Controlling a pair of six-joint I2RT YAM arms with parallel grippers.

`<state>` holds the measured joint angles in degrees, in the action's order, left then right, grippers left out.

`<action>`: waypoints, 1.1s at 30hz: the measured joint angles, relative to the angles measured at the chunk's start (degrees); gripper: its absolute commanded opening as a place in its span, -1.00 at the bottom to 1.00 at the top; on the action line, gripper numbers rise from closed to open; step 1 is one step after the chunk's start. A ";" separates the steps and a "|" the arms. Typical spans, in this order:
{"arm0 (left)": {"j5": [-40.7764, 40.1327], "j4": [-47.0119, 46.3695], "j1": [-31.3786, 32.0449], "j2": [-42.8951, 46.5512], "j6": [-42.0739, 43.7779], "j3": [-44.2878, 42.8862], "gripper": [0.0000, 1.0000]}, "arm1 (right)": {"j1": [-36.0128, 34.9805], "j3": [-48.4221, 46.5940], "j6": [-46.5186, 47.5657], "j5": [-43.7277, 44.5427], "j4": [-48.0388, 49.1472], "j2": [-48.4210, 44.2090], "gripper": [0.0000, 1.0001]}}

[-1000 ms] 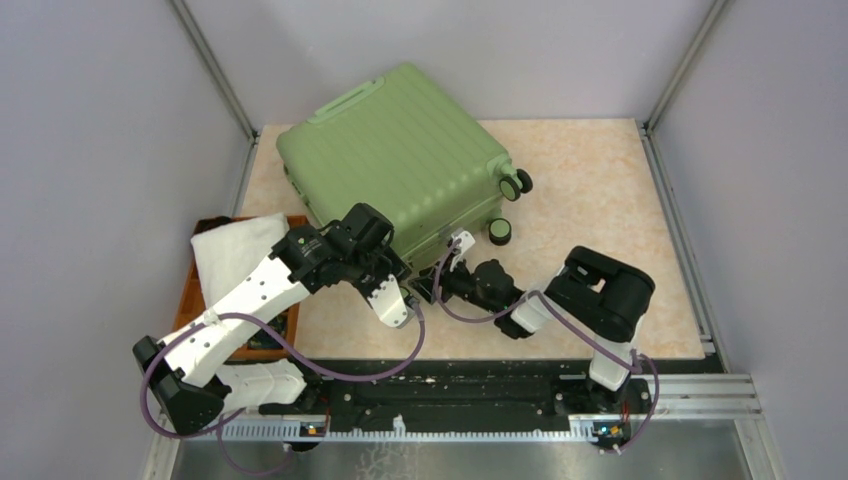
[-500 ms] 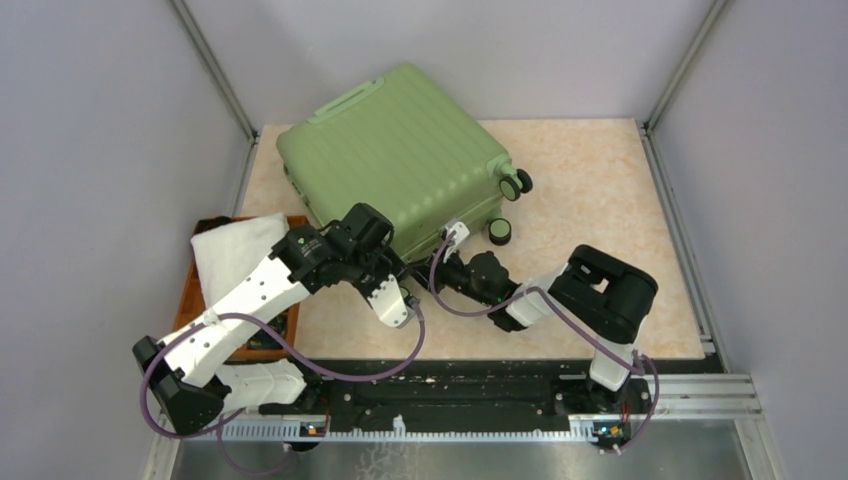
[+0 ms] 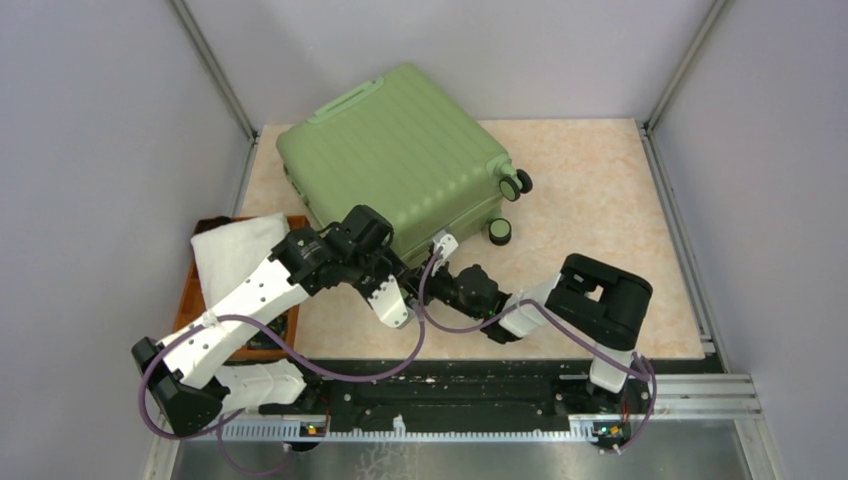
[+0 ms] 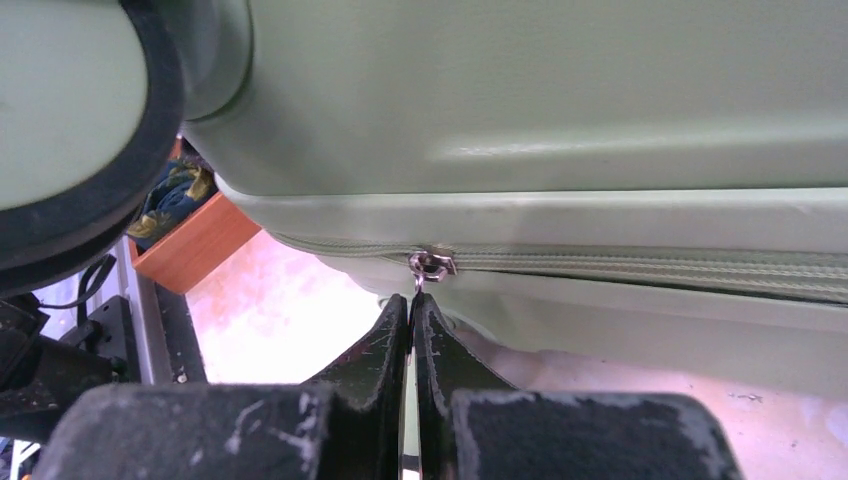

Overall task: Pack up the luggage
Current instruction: Zip the luggage at the center of the board.

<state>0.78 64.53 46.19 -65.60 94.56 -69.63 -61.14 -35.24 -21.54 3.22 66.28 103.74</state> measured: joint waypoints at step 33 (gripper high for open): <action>3.32 -4.02 8.37 -22.49 -14.45 -17.75 -0.61 | 24.26 14.49 -18.03 6.75 -24.48 -39.36 -0.15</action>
<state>4.10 60.51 54.57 -88.09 80.12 -87.37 -36.88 -20.75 -39.57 9.98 41.80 64.38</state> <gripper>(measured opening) 0.560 0.432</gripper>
